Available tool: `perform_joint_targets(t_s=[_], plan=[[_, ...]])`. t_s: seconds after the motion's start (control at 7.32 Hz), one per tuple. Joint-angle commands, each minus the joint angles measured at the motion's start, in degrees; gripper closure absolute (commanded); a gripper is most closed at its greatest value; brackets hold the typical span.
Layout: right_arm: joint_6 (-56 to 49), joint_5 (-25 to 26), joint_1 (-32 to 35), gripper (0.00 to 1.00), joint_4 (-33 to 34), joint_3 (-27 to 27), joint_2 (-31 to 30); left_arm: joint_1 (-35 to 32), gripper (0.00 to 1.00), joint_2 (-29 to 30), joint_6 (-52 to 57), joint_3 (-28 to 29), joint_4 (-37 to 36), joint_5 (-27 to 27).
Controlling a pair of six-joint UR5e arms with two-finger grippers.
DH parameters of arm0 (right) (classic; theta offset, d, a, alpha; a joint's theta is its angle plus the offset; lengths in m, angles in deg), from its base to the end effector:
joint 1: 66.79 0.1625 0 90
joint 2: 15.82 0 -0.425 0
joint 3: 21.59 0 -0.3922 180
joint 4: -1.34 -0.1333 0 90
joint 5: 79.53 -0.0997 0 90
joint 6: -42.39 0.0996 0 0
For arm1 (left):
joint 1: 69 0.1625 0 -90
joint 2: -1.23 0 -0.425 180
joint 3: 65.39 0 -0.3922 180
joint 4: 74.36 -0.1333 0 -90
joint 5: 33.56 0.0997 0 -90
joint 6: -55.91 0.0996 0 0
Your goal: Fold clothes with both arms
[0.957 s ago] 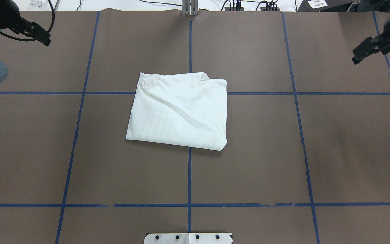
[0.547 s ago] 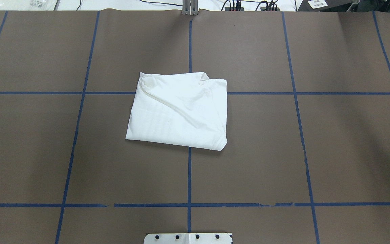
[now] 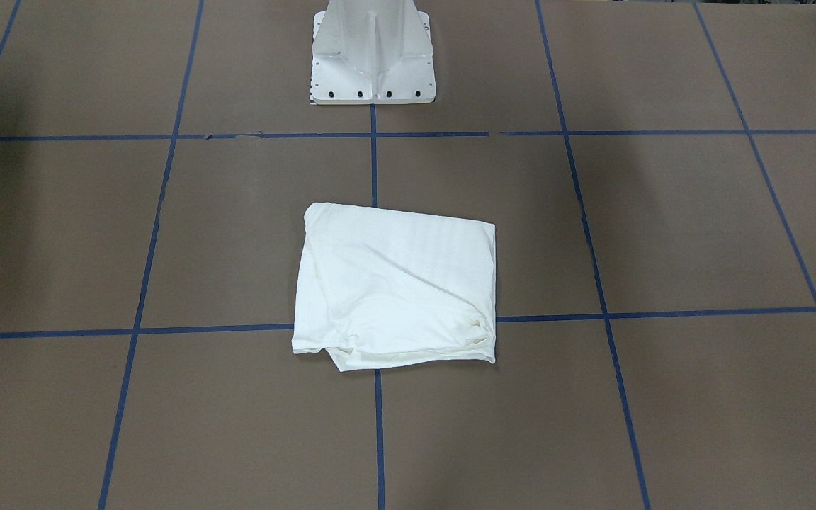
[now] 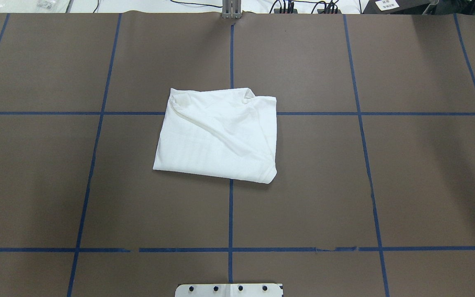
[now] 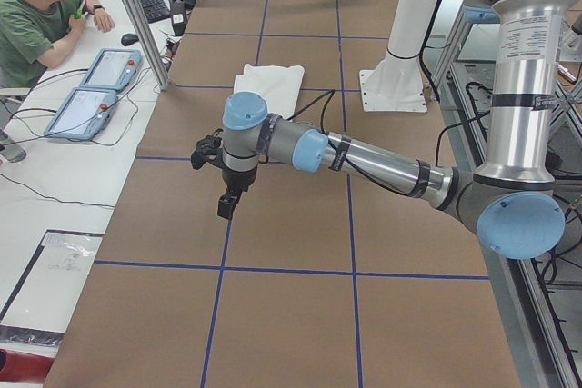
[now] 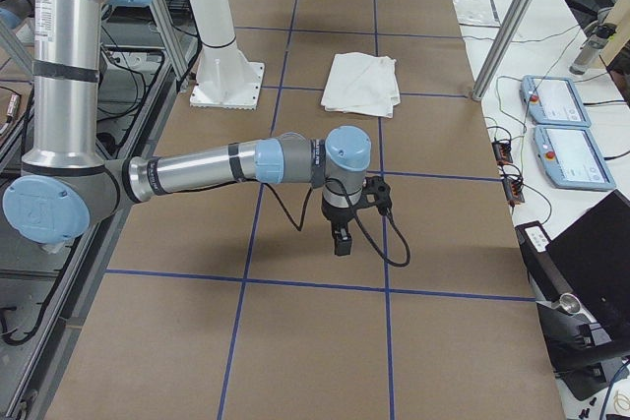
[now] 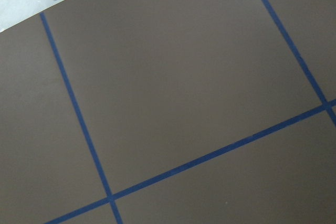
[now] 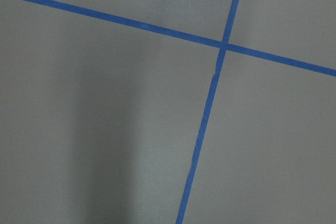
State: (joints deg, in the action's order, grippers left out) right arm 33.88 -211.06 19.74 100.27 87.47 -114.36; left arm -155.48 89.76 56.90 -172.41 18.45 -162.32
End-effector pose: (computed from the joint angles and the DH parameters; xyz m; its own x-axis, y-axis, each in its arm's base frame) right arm 0.0415 -0.4275 0.5829 0.7290 -0.2106 0.6514 0.1702 0.9774 0.1255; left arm -0.0410 -0.4895 0.5245 0.7651 0.2610 -0.5887 -0.0715 0.9429 0.3252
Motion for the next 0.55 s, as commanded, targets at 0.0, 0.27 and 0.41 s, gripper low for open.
perform_joint_targets(t_s=[0.0, 0.27, 0.41], plan=[[0.42, -0.39, 3.1, 0.0, -5.66, 0.8, -5.42, -2.28, 0.0, -4.48, 0.16, -1.34, 0.27, -1.83], [0.51, -0.84, 3.64, 0.0, -5.69, 1.77, -5.61, -2.64, 0.0, -8.79, 0.07, -2.92, 0.01, -6.67], [0.51, -1.71, 3.73, 0.0, -5.69, 2.04, -5.61, -2.64, 0.0, -9.33, 0.15, -2.76, 0.18, -6.59]])
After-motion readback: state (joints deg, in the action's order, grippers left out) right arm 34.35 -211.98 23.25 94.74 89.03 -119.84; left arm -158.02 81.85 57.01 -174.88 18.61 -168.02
